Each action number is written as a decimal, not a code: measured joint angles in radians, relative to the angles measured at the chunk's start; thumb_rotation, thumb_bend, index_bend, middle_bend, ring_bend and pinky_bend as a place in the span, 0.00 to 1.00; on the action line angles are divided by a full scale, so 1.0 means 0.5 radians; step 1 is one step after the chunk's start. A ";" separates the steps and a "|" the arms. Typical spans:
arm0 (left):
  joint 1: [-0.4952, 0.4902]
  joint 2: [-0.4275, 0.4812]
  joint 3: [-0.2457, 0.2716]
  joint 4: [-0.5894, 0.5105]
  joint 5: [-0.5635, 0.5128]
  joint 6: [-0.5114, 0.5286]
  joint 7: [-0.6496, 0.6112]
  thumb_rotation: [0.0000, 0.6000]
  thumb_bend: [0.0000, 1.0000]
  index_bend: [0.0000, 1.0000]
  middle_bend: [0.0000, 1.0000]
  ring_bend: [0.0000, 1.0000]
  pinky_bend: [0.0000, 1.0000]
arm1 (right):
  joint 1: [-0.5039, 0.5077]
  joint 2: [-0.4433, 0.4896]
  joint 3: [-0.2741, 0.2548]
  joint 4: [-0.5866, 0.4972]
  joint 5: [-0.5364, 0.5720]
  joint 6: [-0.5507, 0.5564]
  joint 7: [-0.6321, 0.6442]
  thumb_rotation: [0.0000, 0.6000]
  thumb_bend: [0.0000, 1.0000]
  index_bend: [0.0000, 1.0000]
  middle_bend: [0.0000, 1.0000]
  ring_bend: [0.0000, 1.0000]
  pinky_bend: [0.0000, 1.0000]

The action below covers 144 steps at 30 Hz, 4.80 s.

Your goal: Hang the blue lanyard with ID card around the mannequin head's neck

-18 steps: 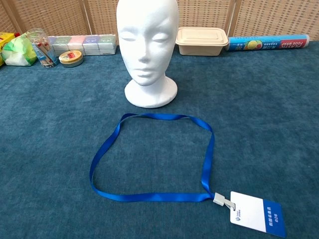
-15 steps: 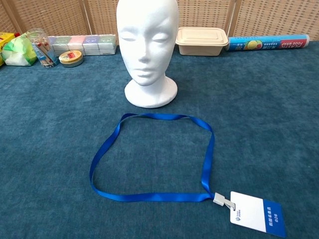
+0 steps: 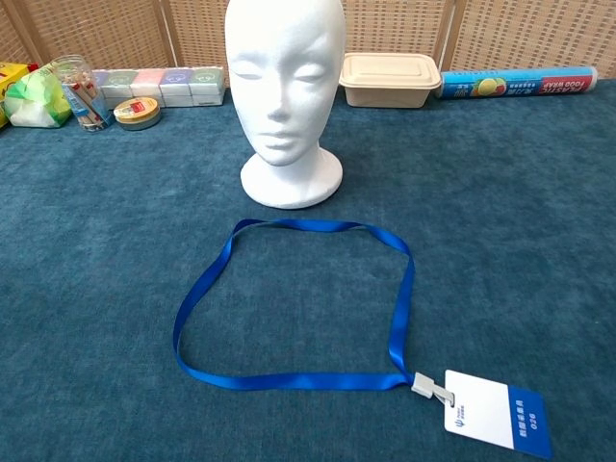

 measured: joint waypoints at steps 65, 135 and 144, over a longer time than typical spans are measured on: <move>-0.483 -0.101 -0.262 0.143 -0.419 -0.526 0.123 1.00 0.19 0.56 0.54 0.46 0.28 | 0.944 -1.601 0.450 0.322 0.964 -0.351 -1.584 0.95 0.27 0.46 0.74 0.96 1.00; -0.534 -0.080 -0.231 0.094 -0.428 -0.491 0.144 1.00 0.20 0.52 0.54 0.46 0.28 | 1.319 -1.941 0.584 0.687 1.366 -0.415 -1.761 0.95 0.27 0.46 0.72 0.95 1.00; -0.554 -0.099 -0.232 0.099 -0.424 -0.512 0.146 1.00 0.20 0.52 0.54 0.46 0.28 | 1.296 -1.927 0.545 0.757 1.402 -0.420 -1.735 0.95 0.28 0.46 0.72 0.95 1.00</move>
